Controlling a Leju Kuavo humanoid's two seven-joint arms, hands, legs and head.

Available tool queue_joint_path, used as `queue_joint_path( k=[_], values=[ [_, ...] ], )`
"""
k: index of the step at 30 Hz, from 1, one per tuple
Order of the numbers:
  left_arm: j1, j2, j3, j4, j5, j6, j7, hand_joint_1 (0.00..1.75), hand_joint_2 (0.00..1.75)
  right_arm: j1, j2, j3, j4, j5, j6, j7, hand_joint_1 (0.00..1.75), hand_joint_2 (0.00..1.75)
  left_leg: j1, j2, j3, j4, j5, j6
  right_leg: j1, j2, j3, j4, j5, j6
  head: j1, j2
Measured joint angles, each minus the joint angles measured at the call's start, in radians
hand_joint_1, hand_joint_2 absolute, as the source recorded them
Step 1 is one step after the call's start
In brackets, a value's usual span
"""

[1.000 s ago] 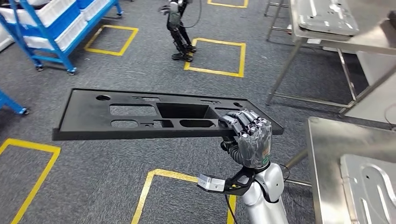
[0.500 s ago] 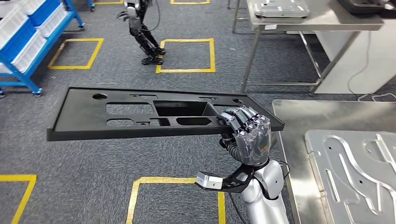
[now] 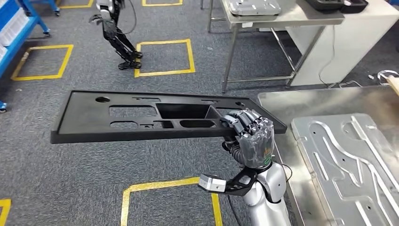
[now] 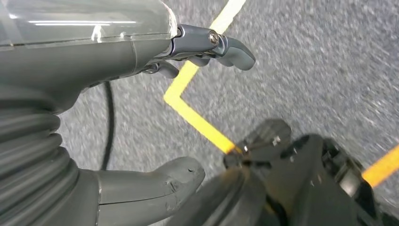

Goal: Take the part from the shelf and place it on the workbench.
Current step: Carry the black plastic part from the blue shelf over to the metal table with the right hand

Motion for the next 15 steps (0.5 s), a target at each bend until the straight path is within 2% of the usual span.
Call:
queue_joint_path(
  k=[1,2,3,4,5,7,8,9,11,12,13,15],
  values=[
    [0.002,0.0,0.0,0.0,0.001,0.0,0.0,0.0,1.75,0.001,-0.001,0.0,0.001,0.0,0.0,0.0,1.75,1.75,-0.002,0.014,-0.002,0.001,0.0,0.001,-0.001,-0.011,-0.026,0.06,-0.025,0.002,0.0,0.0],
    [0.002,0.001,0.0,0.0,0.001,0.0,0.0,0.0,1.75,0.003,-0.001,0.0,0.002,0.0,0.0,0.0,1.75,1.75,-0.003,0.027,-0.003,0.002,-0.001,0.001,-0.001,-0.017,-0.04,0.096,-0.034,0.002,0.0,0.0],
    [0.002,0.001,0.0,0.0,0.001,0.0,0.0,0.0,1.75,0.004,-0.002,0.0,0.002,0.0,0.0,0.0,1.75,1.75,-0.005,0.04,-0.004,0.004,-0.001,0.002,-0.001,-0.02,-0.037,0.097,-0.025,0.002,0.0,0.0],
    [0.001,0.001,0.0,0.0,0.001,0.0,0.0,0.0,1.75,0.005,-0.003,0.0,0.003,0.0,0.0,0.0,1.75,1.75,-0.006,0.053,-0.004,0.004,-0.003,0.001,0.0,-0.025,-0.012,0.057,0.001,-0.001,0.0,0.0],
    [0.0,0.001,0.0,0.0,0.002,0.0,0.0,0.0,1.75,0.005,-0.004,0.0,0.003,0.0,0.0,0.0,1.75,1.75,-0.008,0.064,-0.002,0.005,-0.004,0.001,0.002,-0.039,0.027,-0.008,0.033,-0.007,0.0,0.0],
    [0.0,0.001,0.0,0.0,0.002,-0.001,0.001,0.0,1.75,0.003,-0.004,0.0,0.003,0.0,0.0,0.0,1.75,1.75,-0.013,0.084,0.001,0.006,-0.009,-0.003,0.014,-0.081,0.094,-0.131,0.069,-0.021,0.0,0.0],
    [0.0,0.001,0.0,0.0,0.002,-0.001,0.001,0.0,1.75,0.002,-0.004,0.0,0.003,-0.001,0.0,0.0,1.75,1.75,-0.015,0.093,0.003,0.006,-0.01,-0.007,0.019,-0.094,0.108,-0.161,0.073,-0.028,0.0,0.0],
    [0.0,0.0,0.0,0.0,0.002,-0.001,0.002,0.0,1.75,0.002,-0.005,0.0,0.003,-0.002,0.0,0.0,1.75,1.75,-0.017,0.103,0.004,0.006,-0.011,-0.011,0.024,-0.095,0.109,-0.17,0.07,-0.031,-0.001,0.0],
    [-0.002,0.001,0.0,0.0,0.002,0.0,0.002,0.0,1.75,0.004,-0.005,0.0,0.003,-0.006,0.0,0.0,1.75,1.75,-0.018,0.117,0.008,0.005,-0.016,-0.02,0.019,-0.073,0.108,-0.177,0.076,-0.039,0.0,0.0],
    [-0.004,0.002,0.0,0.0,0.003,0.0,0.002,0.0,1.75,0.005,-0.006,0.0,0.002,-0.008,0.0,0.0,1.75,1.75,-0.017,0.104,0.007,0.014,-0.026,-0.025,0.015,-0.062,0.11,-0.182,0.08,-0.044,0.0,0.0],
    [-0.004,0.002,0.0,0.0,0.003,0.0,0.001,0.0,1.75,0.004,-0.005,0.0,0.002,-0.009,0.0,0.0,1.75,1.75,-0.016,0.081,-0.003,0.04,-0.046,-0.03,0.01,-0.052,0.112,-0.187,0.084,-0.049,-0.001,0.0],
    [-0.003,0.002,0.0,0.0,0.003,-0.001,0.0,0.0,1.75,0.005,-0.005,0.0,0.002,-0.01,0.0,0.0,1.75,1.75,-0.011,0.026,-0.05,0.148,-0.107,-0.038,0.005,-0.03,0.112,-0.19,0.089,-0.054,-0.001,0.0]
  ],
)
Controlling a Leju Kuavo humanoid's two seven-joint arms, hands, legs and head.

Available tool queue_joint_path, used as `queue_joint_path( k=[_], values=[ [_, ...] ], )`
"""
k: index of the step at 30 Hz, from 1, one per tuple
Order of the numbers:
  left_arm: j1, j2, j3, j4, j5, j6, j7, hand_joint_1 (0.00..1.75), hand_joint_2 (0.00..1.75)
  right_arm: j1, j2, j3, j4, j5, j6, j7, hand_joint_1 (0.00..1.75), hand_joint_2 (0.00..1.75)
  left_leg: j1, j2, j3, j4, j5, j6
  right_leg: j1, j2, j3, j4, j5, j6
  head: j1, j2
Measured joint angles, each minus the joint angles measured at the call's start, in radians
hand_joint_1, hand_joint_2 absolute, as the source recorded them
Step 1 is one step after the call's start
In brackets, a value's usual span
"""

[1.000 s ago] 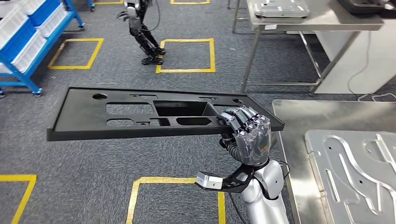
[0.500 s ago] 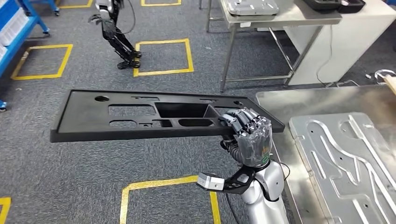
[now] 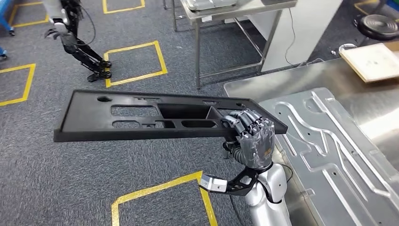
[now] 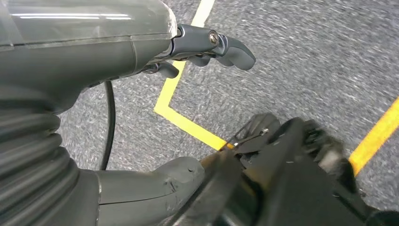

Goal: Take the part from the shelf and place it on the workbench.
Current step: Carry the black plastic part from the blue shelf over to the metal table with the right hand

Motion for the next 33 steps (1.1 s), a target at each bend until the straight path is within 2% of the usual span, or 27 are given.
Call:
queue_joint_path(
  k=[1,2,3,4,5,7,9,11,12,13,15,16,17,18,19,20,22,23,24,26,27,29,30,31,32,33],
  values=[
    [0.002,0.0,0.0,0.0,0.0,0.0,0.0,0.0,1.75,0.002,0.0,0.0,0.0,0.0,0.0,0.0,1.75,1.75,0.001,-0.012,-0.031,0.066,-0.027,-0.003,0.0,0.012,-0.001,0.001,0.001,-0.001,0.0,0.0],
    [0.004,0.0,0.0,0.0,0.0,-0.001,0.0,0.0,1.75,0.004,0.0,0.0,0.0,0.0,0.0,0.0,1.75,1.75,0.002,-0.017,-0.054,0.113,-0.04,-0.005,-0.001,0.026,-0.003,0.003,0.001,-0.001,0.0,0.0],
    [0.006,0.0,0.0,0.0,0.0,-0.002,0.0,0.0,1.75,0.006,0.0,0.0,0.0,0.0,0.0,0.0,1.75,1.75,0.003,-0.018,-0.062,0.128,-0.032,-0.006,-0.001,0.041,-0.003,0.006,0.001,-0.001,0.0,0.0],
    [0.008,0.0,0.0,0.0,0.0,-0.003,0.0,0.0,1.75,0.008,0.0,-0.001,0.0,-0.001,0.0,0.0,1.75,1.75,0.005,-0.02,-0.053,0.104,-0.005,-0.007,-0.002,0.055,-0.004,0.01,0.0,0.0,0.0,0.0],
    [0.008,0.0,0.0,0.0,0.0,-0.004,-0.001,0.0,1.75,0.009,0.0,-0.001,0.0,-0.002,0.0,0.0,1.75,1.75,0.007,-0.029,-0.029,0.049,0.033,-0.007,-0.004,0.069,-0.004,0.014,-0.001,0.002,0.0,0.0],
    [0.007,0.0,0.0,0.0,0.0,-0.007,-0.003,0.0,1.75,0.009,0.0,-0.001,-0.002,-0.003,0.0,0.0,1.75,1.75,0.014,-0.078,0.024,-0.072,0.084,-0.005,-0.004,0.094,-0.01,0.024,-0.004,0.009,0.0,0.0],
    [0.007,0.0,0.0,0.0,0.0,-0.011,-0.005,0.0,1.75,0.009,0.0,-0.001,-0.004,-0.003,0.0,0.0,1.75,1.75,0.016,-0.112,0.043,-0.12,0.09,0.001,-0.005,0.116,-0.022,0.031,-0.001,0.021,0.0,0.0],
    [0.005,-0.001,0.0,0.0,-0.001,-0.013,-0.008,0.0,1.75,0.01,-0.001,-0.001,-0.006,-0.003,0.0,0.0,1.75,1.75,0.016,-0.094,0.043,-0.125,0.094,0.012,-0.007,0.137,-0.031,0.03,0.005,0.035,0.0,0.0],
    [0.004,-0.001,0.0,0.0,-0.001,-0.013,-0.009,0.0,1.75,0.011,-0.001,-0.001,-0.007,-0.004,0.0,0.0,1.75,1.75,0.017,-0.081,0.045,-0.129,0.097,0.018,-0.006,0.129,-0.035,0.035,0.001,0.04,0.0,0.0],
    [0.004,-0.002,0.0,0.0,-0.001,-0.013,-0.011,0.0,1.75,0.011,-0.001,-0.002,-0.008,-0.004,0.0,0.0,1.75,1.75,0.019,-0.068,0.046,-0.133,0.101,0.027,-0.004,0.106,-0.045,0.056,-0.013,0.045,0.002,0.0],
    [0.004,-0.002,0.0,0.0,-0.002,-0.013,-0.014,0.0,1.75,0.011,-0.002,-0.002,-0.01,-0.004,0.0,0.0,1.75,1.75,0.017,-0.041,0.046,-0.138,0.104,0.038,-0.003,0.043,-0.09,0.154,-0.072,0.053,0.006,0.0],
    [0.005,-0.002,0.0,0.0,-0.002,-0.013,-0.015,0.0,1.75,0.012,-0.002,-0.002,-0.011,-0.004,0.0,0.0,1.75,1.75,0.015,-0.027,0.045,-0.138,0.103,0.041,-0.005,0.024,-0.12,0.22,-0.103,0.056,0.007,0.0],
    [0.005,-0.002,0.0,0.0,-0.002,-0.013,-0.015,0.0,1.75,0.013,-0.002,-0.002,-0.011,-0.004,0.0,0.0,1.75,1.75,0.013,-0.013,0.045,-0.138,0.102,0.042,-0.007,0.016,-0.144,0.273,-0.122,0.059,0.007,0.0],
    [0.005,-0.002,0.0,0.0,-0.003,-0.013,-0.015,0.0,1.75,0.014,-0.003,-0.002,-0.011,-0.004,0.0,0.0,1.75,1.75,0.013,0.001,0.045,-0.138,0.102,0.042,-0.008,0.012,-0.155,0.297,-0.124,0.06,0.007,0.0],
    [0.005,-0.002,0.0,0.0,-0.003,-0.013,-0.015,0.0,1.75,0.015,-0.003,-0.002,-0.011,-0.004,0.0,0.0,1.75,1.75,0.012,0.014,0.045,-0.137,0.101,0.041,-0.009,0.008,-0.144,0.281,-0.107,0.06,0.007,0.0],
    [0.003,-0.002,0.0,0.0,-0.003,-0.013,-0.015,0.0,1.75,0.015,-0.003,-0.002,-0.011,-0.004,0.0,0.0,1.75,1.75,0.011,0.026,0.047,-0.137,0.1,0.04,-0.009,0.001,-0.115,0.229,-0.075,0.057,0.007,0.0],
    [0.001,-0.003,0.0,0.0,-0.003,-0.013,-0.015,0.0,1.75,0.014,-0.003,-0.002,-0.012,-0.004,0.0,0.0,1.75,1.75,0.008,0.046,0.052,-0.137,0.095,0.036,0.0,-0.042,-0.041,0.091,-0.024,0.043,0.007,0.0],
    [0.001,-0.004,0.0,0.0,-0.003,-0.013,-0.015,0.0,1.75,0.014,-0.003,-0.002,-0.012,-0.004,0.0,0.0,1.75,1.75,0.006,0.053,0.054,-0.137,0.093,0.032,0.006,-0.059,-0.017,0.046,-0.013,0.036,0.007,0.0],
    [0.001,-0.005,0.0,0.0,-0.003,-0.013,-0.015,0.0,1.75,0.013,-0.003,-0.002,-0.013,-0.004,0.0,0.0,1.75,1.75,0.004,0.062,0.056,-0.137,0.091,0.027,0.011,-0.068,-0.008,0.025,-0.012,0.031,0.007,0.0],
    [0.0,-0.005,0.0,0.0,-0.003,-0.014,-0.015,0.0,1.75,0.013,-0.003,-0.002,-0.014,-0.004,0.0,0.0,1.75,1.75,0.002,0.081,0.061,-0.139,0.088,0.017,0.013,-0.05,-0.009,0.018,-0.011,0.024,0.007,0.0],
    [-0.001,-0.005,0.0,0.0,-0.004,-0.015,-0.013,0.0,1.75,0.014,-0.003,-0.003,-0.014,-0.004,0.0,0.0,1.75,1.75,0.003,0.079,0.062,-0.136,0.082,0.012,0.01,-0.039,-0.007,0.013,-0.008,0.02,0.007,0.0],
    [-0.002,-0.004,0.0,0.0,-0.006,-0.019,-0.007,0.0,1.75,0.012,-0.003,-0.003,-0.015,-0.004,0.0,0.0,1.75,1.75,0.006,0.041,0.044,-0.087,0.044,0.004,0.001,-0.018,-0.003,0.003,-0.001,0.01,0.006,0.0],
    [0.0,-0.004,0.0,0.0,-0.008,-0.022,-0.002,0.0,1.75,0.012,-0.002,-0.002,-0.016,-0.004,0.0,0.0,1.75,1.75,0.008,0.013,0.02,-0.033,0.013,0.001,-0.001,-0.008,-0.003,0.001,0.001,0.007,0.006,0.0],
    [0.002,-0.004,0.0,0.0,-0.01,-0.024,0.002,0.0,1.75,0.011,-0.001,-0.002,-0.015,-0.004,0.0,0.0,1.75,1.75,0.008,-0.004,-0.011,0.033,-0.019,-0.001,-0.002,0.003,-0.003,0.002,0.001,0.005,0.006,0.0],
    [0.005,-0.004,0.0,0.0,-0.011,-0.026,0.006,0.0,1.75,0.011,-0.001,-0.002,-0.014,-0.004,0.0,0.0,1.75,1.75,0.009,-0.013,-0.039,0.092,-0.039,-0.002,-0.002,0.016,-0.003,0.003,0.001,0.004,0.006,0.0],
    [0.007,-0.004,0.0,0.0,-0.012,-0.027,0.009,0.0,1.75,0.011,-0.001,-0.002,-0.012,-0.004,0.0,0.0,1.75,1.75,0.009,-0.017,-0.059,0.128,-0.043,-0.004,-0.002,0.03,-0.003,0.005,0.001,0.004,0.006,0.0]
  ],
)
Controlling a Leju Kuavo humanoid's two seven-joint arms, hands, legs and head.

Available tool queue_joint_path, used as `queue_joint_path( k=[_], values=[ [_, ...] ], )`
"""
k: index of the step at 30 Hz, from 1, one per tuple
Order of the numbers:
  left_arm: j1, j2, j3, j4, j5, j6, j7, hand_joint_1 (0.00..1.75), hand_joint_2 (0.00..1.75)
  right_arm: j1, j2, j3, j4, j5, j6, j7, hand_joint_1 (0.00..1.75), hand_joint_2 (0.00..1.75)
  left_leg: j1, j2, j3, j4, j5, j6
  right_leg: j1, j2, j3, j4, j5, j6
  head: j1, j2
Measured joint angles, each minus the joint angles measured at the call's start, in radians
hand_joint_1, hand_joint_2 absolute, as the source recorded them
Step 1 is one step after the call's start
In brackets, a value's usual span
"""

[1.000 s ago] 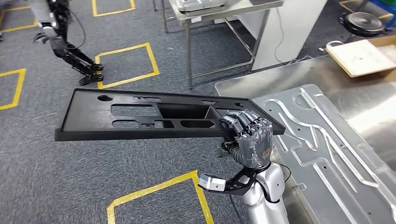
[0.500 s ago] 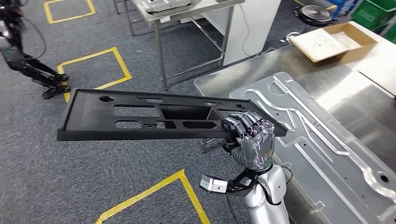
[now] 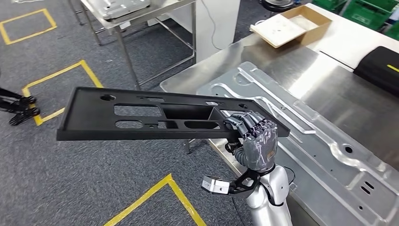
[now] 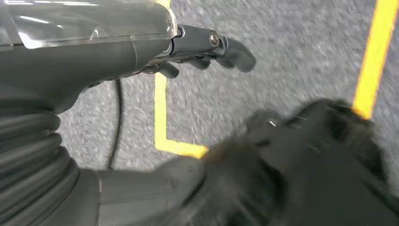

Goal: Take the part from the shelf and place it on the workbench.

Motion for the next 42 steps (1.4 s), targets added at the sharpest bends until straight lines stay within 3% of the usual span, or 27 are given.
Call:
queue_joint_path(
  k=[1,2,4,6,7,8,9,10,13,15,16,18,20,22,24,26,28,29,30,31,32,33,35,37,39,40,42],
  values=[
    [0.001,0.0,0.0,0.0,-0.001,-0.001,0.002,0.0,1.75,0.0,0.0,0.0,0.001,0.0,0.0,0.0,1.75,1.75,0.001,-0.002,-0.003,0.0,0.016,-0.001,-0.001,0.014,0.0,0.003,-0.001,0.001,0.0,0.0],
    [0.002,0.0,0.0,0.0,-0.002,-0.002,0.003,0.0,1.75,0.0,0.0,0.0,0.002,0.0,0.0,0.0,1.75,1.75,0.002,-0.005,0.01,-0.037,0.049,-0.002,-0.002,0.028,0.0,0.007,-0.002,0.002,0.0,0.0],
    [0.003,0.0,0.0,0.0,-0.006,-0.002,0.004,0.0,1.75,-0.001,0.0,0.0,0.003,0.0,0.0,0.0,1.75,1.75,0.008,-0.043,0.058,-0.159,0.118,-0.002,-0.002,0.053,-0.003,0.018,-0.007,0.01,0.0,0.0],
    [0.003,0.0,-0.003,0.0,-0.01,0.003,0.004,0.0,1.75,-0.003,0.0,0.0,0.004,0.001,0.0,0.0,1.75,1.75,0.012,-0.084,0.086,-0.23,0.139,0.0,-0.003,0.075,-0.016,0.031,-0.01,0.021,0.0,0.0],
    [0.002,0.0,-0.004,0.0,-0.012,0.006,0.005,0.0,1.75,-0.004,0.001,0.0,0.005,0.001,0.0,0.0,1.75,1.75,0.011,-0.091,0.088,-0.236,0.135,0.004,-0.003,0.086,-0.022,0.033,-0.008,0.027,0.0,0.0],
    [0.001,-0.001,-0.007,0.0,-0.014,0.008,0.004,0.0,1.75,-0.005,0.001,0.0,0.005,0.002,0.0,0.0,1.75,1.75,0.011,-0.082,0.088,-0.239,0.136,0.009,-0.004,0.097,-0.026,0.033,-0.005,0.033,0.0,0.0],
    [0.0,-0.002,-0.009,0.0,-0.015,0.01,0.005,0.0,1.75,-0.005,0.001,0.0,0.005,0.002,0.0,0.0,1.75,1.75,0.012,-0.071,0.089,-0.242,0.139,0.016,-0.005,0.093,-0.029,0.034,-0.004,0.039,0.0,0.0],
    [-0.001,-0.003,-0.012,0.0,-0.017,0.012,0.005,0.0,1.75,-0.006,0.001,0.0,0.005,0.002,0.0,0.0,1.75,1.75,0.013,-0.059,0.091,-0.246,0.142,0.024,-0.004,0.073,-0.034,0.044,-0.011,0.044,0.001,0.0],
    [0.0,-0.003,-0.017,0.0,-0.019,0.019,0.004,0.0,1.75,-0.011,0.0,0.0,0.006,0.002,0.0,0.0,1.75,1.75,0.009,-0.02,0.094,-0.254,0.146,0.04,-0.004,-0.009,-0.099,0.18,-0.087,0.055,0.003,0.0],
    [0.0,-0.003,-0.02,0.0,-0.02,0.023,0.004,0.0,1.75,-0.011,0.0,0.0,0.01,0.002,0.0,0.0,1.75,1.75,0.006,0.006,0.094,-0.254,0.144,0.043,-0.008,-0.018,-0.148,0.281,-0.123,0.058,0.003,0.0],
    [-0.001,-0.003,-0.021,0.0,-0.02,0.025,0.004,0.0,1.75,-0.011,0.0,0.0,0.012,0.002,0.0,0.0,1.75,1.75,0.005,0.019,0.095,-0.254,0.143,0.042,-0.008,-0.019,-0.152,0.288,-0.115,0.058,0.003,0.0],
    [-0.003,-0.003,-0.023,0.0,-0.021,0.026,0.004,0.0,1.75,-0.011,0.0,0.0,0.014,0.002,0.0,0.0,1.75,1.75,0.003,0.043,0.099,-0.254,0.14,0.041,-0.007,-0.033,-0.103,0.196,-0.056,0.05,0.003,0.0],
    [-0.005,-0.004,-0.025,0.0,-0.021,0.027,0.004,0.0,1.75,-0.014,0.0,0.0,0.014,0.002,0.0,0.0,1.75,1.75,-0.001,0.062,0.105,-0.254,0.135,0.036,0.005,-0.073,-0.037,0.071,-0.014,0.034,0.003,0.0],
    [-0.005,-0.005,-0.025,0.0,-0.021,0.027,0.004,0.0,1.75,-0.017,0.0,0.0,0.013,0.002,0.0,0.0,1.75,1.75,-0.003,0.08,0.109,-0.255,0.132,0.027,0.017,-0.088,-0.017,0.026,-0.01,0.023,0.003,0.0],
    [-0.007,-0.005,-0.025,0.0,-0.021,0.027,0.004,0.0,1.75,-0.016,0.0,0.0,0.013,0.001,0.0,0.0,1.75,1.75,-0.004,0.093,0.115,-0.259,0.128,0.016,0.015,-0.065,-0.016,0.018,-0.004,0.015,0.003,0.0],
    [-0.008,-0.005,-0.026,0.0,-0.021,0.029,0.002,0.0,1.75,-0.017,0.0,0.0,0.013,0.001,0.0,0.0,1.75,1.75,-0.002,0.063,0.109,-0.235,0.106,0.007,0.006,-0.045,-0.008,0.002,0.004,0.005,0.003,0.0],
    [-0.007,-0.005,-0.026,0.0,-0.022,0.031,0.001,0.0,1.75,-0.019,0.002,0.0,0.014,0.001,0.0,0.0,1.75,1.75,0.0,0.015,0.066,-0.138,0.05,0.001,0.002,-0.026,-0.005,-0.005,0.008,-0.001,0.002,0.0],
    [-0.006,-0.005,-0.026,0.0,-0.022,0.032,0.0,0.0,1.75,-0.019,0.003,0.0,0.015,0.001,0.0,0.0,1.75,1.75,0.0,0.003,0.035,-0.073,0.021,-0.002,0.003,-0.016,-0.006,-0.004,0.009,-0.003,0.002,0.0],
    [-0.004,-0.005,-0.026,0.0,-0.021,0.033,0.0,0.0,1.75,-0.018,0.003,0.0,0.016,0.0,0.0,0.0,1.75,1.75,0.0,-0.001,0.009,-0.022,0.006,-0.004,0.003,-0.003,-0.007,-0.002,0.008,-0.004,0.002,0.0],
    [-0.003,-0.005,-0.026,0.0,-0.021,0.034,0.0,0.0,1.75,-0.018,0.003,0.0,0.017,0.0,0.0,0.0,1.75,1.75,0.0,-0.003,-0.003,0.0,0.009,-0.005,0.003,0.01,-0.007,0.001,0.008,-0.004,0.002,0.0],
    [-0.003,-0.004,-0.026,0.0,-0.021,0.035,-0.001,0.0,1.75,-0.018,0.003,0.0,0.018,0.0,0.0,0.0,1.75,1.75,0.001,-0.004,0.001,-0.015,0.031,-0.006,0.002,0.024,-0.008,0.004,0.007,-0.002,0.002,0.0],
    [-0.003,-0.004,-0.026,0.0,-0.021,0.035,-0.002,0.0,1.75,-0.018,0.003,-0.001,0.018,0.0,0.0,0.0,1.75,1.75,0.003,-0.009,0.023,-0.065,0.068,-0.006,0.001,0.038,-0.008,0.009,0.005,0.0,0.002,0.0],
    [-0.002,-0.003,-0.026,0.0,-0.022,0.035,-0.003,0.0,1.75,-0.019,0.003,-0.001,0.018,-0.002,0.0,0.0,1.75,1.75,0.008,-0.046,0.076,-0.186,0.122,-0.004,0.0,0.063,-0.013,0.023,-0.001,0.008,0.002,0.0],
    [-0.003,-0.003,-0.026,0.0,-0.021,0.036,-0.005,0.0,1.75,-0.02,0.003,-0.001,0.018,-0.003,0.0,0.0,1.75,1.75,0.009,-0.073,0.098,-0.238,0.131,0.002,-0.001,0.084,-0.024,0.033,-0.001,0.019,0.002,0.0],
    [-0.005,-0.004,-0.027,0.0,-0.022,0.036,-0.006,0.0,1.75,-0.019,0.003,-0.001,0.018,-0.003,0.0,0.0,1.75,1.75,0.007,-0.06,0.099,-0.241,0.132,0.013,-0.001,0.102,-0.032,0.033,0.004,0.031,0.002,0.0],
    [-0.006,-0.005,-0.028,0.0,-0.022,0.036,-0.006,0.0,1.75,-0.019,0.003,-0.002,0.018,-0.003,0.0,0.0,1.75,1.75,0.008,-0.049,0.1,-0.244,0.135,0.019,0.0,0.092,-0.035,0.037,0.002,0.035,0.003,0.0],
    [-0.005,-0.006,-0.029,0.0,-0.021,0.038,-0.006,0.0,1.75,-0.021,0.003,-0.002,0.018,-0.004,0.0,0.0,1.75,1.75,0.011,-0.025,0.104,-0.253,0.14,0.033,0.001,0.041,-0.061,0.09,-0.03,0.045,0.005,0.0]
  ],
)
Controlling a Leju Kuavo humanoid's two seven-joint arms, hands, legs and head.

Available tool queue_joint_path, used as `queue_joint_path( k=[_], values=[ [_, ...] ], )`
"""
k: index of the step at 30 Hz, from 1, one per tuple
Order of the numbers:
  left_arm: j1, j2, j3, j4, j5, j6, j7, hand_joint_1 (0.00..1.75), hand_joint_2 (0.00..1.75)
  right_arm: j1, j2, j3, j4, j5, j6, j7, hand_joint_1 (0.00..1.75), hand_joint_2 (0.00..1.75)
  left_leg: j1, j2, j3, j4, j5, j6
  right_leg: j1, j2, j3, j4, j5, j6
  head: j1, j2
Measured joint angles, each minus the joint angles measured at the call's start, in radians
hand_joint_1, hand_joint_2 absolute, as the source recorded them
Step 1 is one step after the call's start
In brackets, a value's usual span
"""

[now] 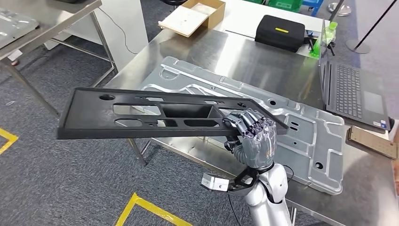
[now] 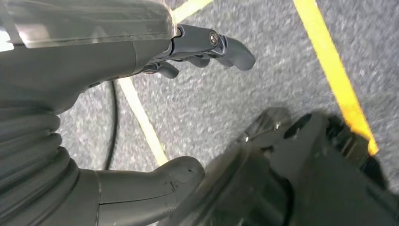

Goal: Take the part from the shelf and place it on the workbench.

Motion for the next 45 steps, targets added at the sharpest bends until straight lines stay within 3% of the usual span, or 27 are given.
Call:
queue_joint_path(
  k=[2,4,5,6,7,9,12,14,15,17,19,20,21,22,24,25,28,30,33,35,36,39,41,44,45],
  values=[
    [0.001,0.001,-0.001,0.0,0.0,0.004,0.0,0.0,1.75,-0.003,0.0,0.0,0.002,0.0,0.0,0.0,1.75,1.75,-0.004,0.023,0.001,-0.002,0.0,0.008,-0.003,-0.048,-0.056,0.115,-0.057,0.009,0.001,0.0],
    [0.002,0.001,-0.001,0.0,0.0,0.007,-0.001,0.0,1.75,-0.003,0.0,0.0,0.005,0.0,0.0,0.0,1.75,1.75,-0.006,0.048,0.001,-0.001,-0.002,0.009,-0.008,-0.058,-0.101,0.201,-0.081,0.013,0.001,0.0],
    [0.002,0.001,-0.001,0.0,0.0,0.007,-0.001,0.0,1.75,-0.003,0.0,-0.001,0.007,0.0,0.0,0.0,1.75,1.75,-0.006,0.06,0.002,-0.001,-0.004,0.009,-0.009,-0.061,-0.098,0.196,-0.066,0.012,0.002,0.0],
    [0.001,0.001,-0.002,0.0,0.0,0.008,-0.001,0.0,1.75,-0.003,0.0,-0.001,0.008,0.0,0.0,0.0,1.75,1.75,-0.006,0.069,0.005,-0.001,-0.006,0.007,-0.009,-0.065,-0.076,0.152,-0.037,0.01,0.001,0.0],
    [0.0,0.001,-0.002,0.0,0.0,0.008,0.0,0.0,1.75,-0.004,0.0,-0.001,0.009,-0.001,0.0,0.0,1.75,1.75,-0.006,0.076,0.008,-0.001,-0.008,0.004,-0.008,-0.07,-0.039,0.083,-0.004,0.006,0.001,0.0],
    [-0.002,0.0,-0.004,0.0,0.0,0.008,0.0,0.0,1.75,-0.007,0.0,-0.004,0.009,-0.002,0.0,0.0,1.75,1.75,-0.009,0.085,0.011,-0.002,-0.012,-0.004,-0.001,-0.081,0.021,-0.031,0.031,-0.005,0.001,0.0],
    [-0.006,0.0,-0.007,0.0,-0.001,0.008,0.0,0.0,1.75,-0.01,0.002,-0.018,0.014,-0.007,0.0,0.001,1.75,1.75,-0.01,0.095,0.015,-0.008,-0.012,-0.02,0.009,-0.082,0.036,-0.066,0.031,-0.019,0.001,0.0],
    [-0.006,0.0,-0.01,0.0,-0.001,0.008,0.0,0.0,1.75,-0.014,0.003,-0.026,0.02,-0.014,0.0,0.008,1.75,1.75,-0.008,0.08,0.013,0.002,-0.023,-0.029,0.004,-0.078,0.044,-0.08,0.036,-0.029,0.001,0.0],
    [-0.006,0.0,-0.011,0.0,-0.001,0.008,-0.001,0.0,1.75,-0.019,0.003,-0.03,0.026,-0.017,0.0,0.017,1.75,1.75,-0.008,0.064,0.001,0.03,-0.041,-0.033,0.001,-0.076,0.048,-0.088,0.039,-0.035,0.001,0.0],
    [-0.004,0.001,-0.011,0.0,0.0,0.007,-0.002,0.0,1.75,-0.036,0.002,-0.044,0.049,-0.028,0.0,0.045,1.75,1.75,-0.007,0.032,-0.055,0.142,-0.097,-0.036,-0.001,-0.071,0.051,-0.093,0.041,-0.043,0.0,0.0],
    [-0.001,0.001,-0.012,0.0,0.0,0.005,-0.004,0.0,1.75,-0.054,-0.005,-0.064,0.083,-0.043,0.0,0.077,1.75,1.75,-0.007,0.023,-0.113,0.247,-0.126,-0.039,0.002,-0.064,0.051,-0.09,0.039,-0.046,0.0,0.0],
    [0.0,0.002,-0.012,0.0,0.0,0.005,-0.005,0.0,1.75,-0.062,-0.012,-0.078,0.105,-0.054,0.0,0.091,1.75,1.75,-0.007,0.023,-0.122,0.255,-0.114,-0.04,0.002,-0.06,0.051,-0.087,0.038,-0.046,0.0,0.0],
    [0.001,0.002,-0.013,0.0,0.0,0.004,-0.005,0.0,1.75,-0.071,-0.02,-0.092,0.126,-0.065,0.0,0.102,1.75,1.75,-0.006,0.023,-0.113,0.227,-0.085,-0.04,0.001,-0.055,0.051,-0.083,0.036,-0.045,0.0,0.0],
    [0.002,0.003,-0.015,0.0,0.0,0.004,-0.006,0.0,1.75,-0.08,-0.029,-0.108,0.149,-0.078,0.0,0.114,1.75,1.75,-0.006,0.022,-0.089,0.169,-0.046,-0.04,0.0,-0.051,0.05,-0.078,0.033,-0.043,0.0,0.0],
    [0.002,0.003,-0.017,0.0,-0.001,0.003,-0.008,0.0,1.75,-0.099,-0.043,-0.128,0.183,-0.099,0.0,0.133,1.75,1.75,-0.006,0.016,-0.039,0.055,0.001,-0.035,0.0,-0.045,0.046,-0.065,0.027,-0.034,0.0,0.0],
    [0.0,0.003,-0.018,0.0,-0.001,0.001,-0.008,0.0,1.75,-0.108,-0.05,-0.135,0.199,-0.11,0.0,0.142,1.75,1.75,-0.007,0.013,-0.027,0.025,0.008,-0.03,0.002,-0.043,0.043,-0.06,0.026,-0.029,0.0,0.0],
    [-0.002,0.003,-0.02,0.0,0.0,-0.003,-0.01,0.0,1.75,-0.139,-0.077,-0.156,0.266,-0.142,0.0,0.165,1.75,1.75,-0.011,0.012,-0.025,0.011,0.011,-0.011,0.002,-0.04,0.036,-0.058,0.027,-0.014,0.001,0.0],
    [-0.002,0.002,-0.021,0.0,0.0,-0.007,-0.013,0.0,1.75,-0.162,-0.101,-0.17,0.321,-0.156,0.0,0.178,1.75,1.75,-0.009,0.014,-0.024,0.003,0.018,0.002,-0.001,-0.046,0.024,-0.03,0.006,-0.005,0.001,0.0],
    [0.0,0.003,-0.022,0.0,0.0,-0.011,-0.018,0.0,1.75,-0.179,-0.13,-0.183,0.388,-0.166,0.0,0.194,1.75,1.75,-0.009,0.016,-0.025,-0.001,0.022,0.013,-0.006,-0.054,-0.047,0.123,-0.074,0.007,0.001,0.0],
    [0.001,0.003,-0.023,0.0,0.001,-0.013,-0.02,0.0,1.75,-0.18,-0.144,-0.186,0.422,-0.17,0.0,0.199,1.75,1.75,-0.009,0.018,-0.025,-0.001,0.021,0.014,-0.008,-0.055,-0.085,0.195,-0.089,0.009,0.001,0.0],
    [0.0,0.003,-0.023,0.0,0.001,-0.013,-0.02,0.0,1.75,-0.181,-0.149,-0.186,0.435,-0.171,0.0,0.199,1.75,1.75,-0.009,0.018,-0.024,-0.001,0.021,0.014,-0.009,-0.055,-0.08,0.183,-0.071,0.008,0.001,0.0],
    [0.0,0.003,-0.027,0.0,0.0,-0.015,-0.025,0.0,1.75,-0.187,-0.159,-0.186,0.456,-0.171,0.0,0.201,1.75,1.75,-0.011,0.02,-0.019,0.0,0.016,0.009,-0.007,-0.064,0.004,0.005,0.018,-0.002,0.001,0.0],
    [0.0,0.003,-0.029,0.0,-0.001,-0.016,-0.029,0.0,1.75,-0.194,-0.162,-0.186,0.464,-0.17,0.0,0.202,1.75,1.75,-0.014,0.022,-0.018,-0.002,0.014,0.0,-0.001,-0.067,0.035,-0.062,0.031,-0.008,0.001,0.0],
    [-0.001,0.003,-0.031,0.0,-0.001,-0.018,-0.033,0.0,1.75,-0.197,-0.163,-0.186,0.472,-0.17,0.0,0.203,1.75,1.75,-0.015,0.024,-0.014,-0.005,0.01,-0.017,0.0,-0.063,0.042,-0.075,0.031,-0.02,0.0,0.0],
    [-0.001,0.003,-0.032,0.0,-0.001,-0.018,-0.034,0.0,1.75,-0.198,-0.164,-0.186,0.474,-0.17,0.0,0.203,1.31,1.75,-0.014,0.023,-0.018,0.008,-0.001,-0.02,-0.003,-0.063,0.047,-0.081,0.033,-0.026,0.0,0.0]
  ],
)
